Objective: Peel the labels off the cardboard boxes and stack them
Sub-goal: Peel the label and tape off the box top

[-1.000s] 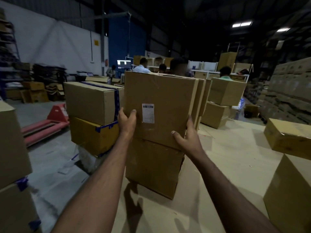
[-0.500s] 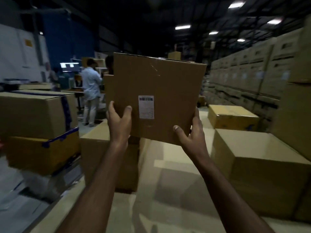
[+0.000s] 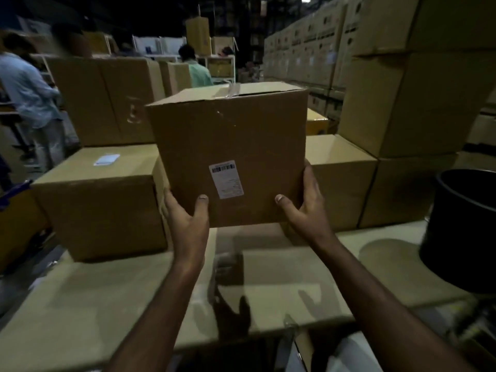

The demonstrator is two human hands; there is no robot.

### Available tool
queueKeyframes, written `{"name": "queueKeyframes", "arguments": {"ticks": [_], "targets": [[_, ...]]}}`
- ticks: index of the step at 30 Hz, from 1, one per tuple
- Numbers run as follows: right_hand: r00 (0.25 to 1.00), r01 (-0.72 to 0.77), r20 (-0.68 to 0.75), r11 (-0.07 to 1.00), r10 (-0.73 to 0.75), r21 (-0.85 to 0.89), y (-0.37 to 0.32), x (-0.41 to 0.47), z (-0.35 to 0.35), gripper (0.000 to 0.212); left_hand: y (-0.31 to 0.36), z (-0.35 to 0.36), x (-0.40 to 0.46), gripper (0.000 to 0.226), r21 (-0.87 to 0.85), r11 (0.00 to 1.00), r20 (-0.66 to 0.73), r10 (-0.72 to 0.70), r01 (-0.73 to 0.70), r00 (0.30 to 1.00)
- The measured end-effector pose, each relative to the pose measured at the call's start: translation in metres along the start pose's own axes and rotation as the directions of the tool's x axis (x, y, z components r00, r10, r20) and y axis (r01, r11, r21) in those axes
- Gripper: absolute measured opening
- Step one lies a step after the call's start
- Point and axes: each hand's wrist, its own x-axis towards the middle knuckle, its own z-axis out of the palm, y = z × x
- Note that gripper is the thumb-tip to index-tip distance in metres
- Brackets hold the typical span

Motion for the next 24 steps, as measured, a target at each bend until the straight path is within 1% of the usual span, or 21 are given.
{"name": "queueKeyframes", "arguments": {"ticks": [4, 9, 12, 15, 17, 20, 24], "targets": [[0.995, -0.053, 0.088, 0.998, 0.050, 0.029, 0.021, -0.032, 0.005, 0.088, -0.028, -0.019, -0.028, 0.072, 0.029, 0.998, -0.032, -0.056, 0.057, 0.998], [0.974, -0.165, 0.162, 0.985, 0.155, 0.051, 0.055, -0.068, 0.015, 0.085, -0.057, -0.035, -0.052, 0.071, 0.106, 0.984, -0.013, -0.140, 0.141, 0.990], [0.963, -0.199, 0.191, 0.980, 0.192, 0.015, 0.074, -0.088, 0.016, 0.083, -0.071, -0.037, -0.064, 0.068, 0.141, 0.972, -0.001, -0.190, 0.188, 0.982], [0.961, -0.218, 0.168, 0.976, 0.218, -0.018, 0.089, -0.102, 0.014, 0.077, -0.079, -0.036, -0.080, 0.065, 0.117, 0.967, -0.010, -0.227, 0.226, 0.974], [0.959, -0.257, 0.128, 0.966, 0.253, 0.010, 0.094, -0.109, 0.013, 0.069, -0.082, -0.034, -0.090, 0.061, 0.079, 0.966, -0.028, -0.245, 0.246, 0.969], [0.956, -0.294, 0.038, 0.953, 0.291, 0.079, 0.095, -0.114, 0.011, 0.053, -0.088, -0.030, -0.098, 0.043, 0.076, 0.958, -0.037, -0.273, 0.275, 0.961], [0.967, -0.244, -0.061, 0.968, 0.248, 0.061, 0.094, -0.116, 0.009, 0.050, -0.094, -0.029, -0.094, 0.015, 0.106, 0.949, -0.069, -0.290, 0.296, 0.955]]}}
